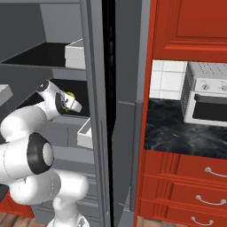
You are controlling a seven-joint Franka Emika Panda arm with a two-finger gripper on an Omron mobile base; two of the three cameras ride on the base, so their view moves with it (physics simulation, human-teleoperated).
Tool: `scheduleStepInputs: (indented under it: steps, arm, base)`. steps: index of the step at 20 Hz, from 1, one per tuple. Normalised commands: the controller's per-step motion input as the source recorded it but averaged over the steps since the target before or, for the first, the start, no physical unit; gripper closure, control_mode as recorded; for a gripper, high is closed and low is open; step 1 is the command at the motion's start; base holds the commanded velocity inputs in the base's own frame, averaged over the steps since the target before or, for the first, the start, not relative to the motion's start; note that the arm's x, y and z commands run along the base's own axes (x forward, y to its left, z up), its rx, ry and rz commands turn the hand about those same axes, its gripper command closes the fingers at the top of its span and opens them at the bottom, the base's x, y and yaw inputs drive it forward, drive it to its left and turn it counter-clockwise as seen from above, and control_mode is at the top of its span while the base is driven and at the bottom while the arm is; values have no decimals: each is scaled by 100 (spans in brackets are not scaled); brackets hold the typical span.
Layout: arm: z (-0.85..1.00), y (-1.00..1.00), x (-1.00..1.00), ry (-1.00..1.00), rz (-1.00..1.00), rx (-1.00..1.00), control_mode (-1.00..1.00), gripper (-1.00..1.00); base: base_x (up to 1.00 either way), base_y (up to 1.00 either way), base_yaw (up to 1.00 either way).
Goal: Place the cold items (apple and banana) from the fridge in one tupperware on the dining counter. Place the warm items (hot dog and kebab skewer) in the stove area in another tupperware.
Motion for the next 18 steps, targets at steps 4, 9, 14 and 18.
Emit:
scheduleStepInputs:
  steps: [4, 9, 14, 18]
  arm:
    - [89, 6, -75, 0, 0, 0, -100, 100]
    - [82, 0, -72, 3, 0, 0, -100, 100]
    - [38, 0, -100, 0, 0, 0, -100, 100]
    - [49, 0, -97, 0, 0, 0, -100, 100]
  base:
    - [0, 0, 0]
    - [0, 0, 0]
    - [0, 0, 0]
    - [0, 0, 0]
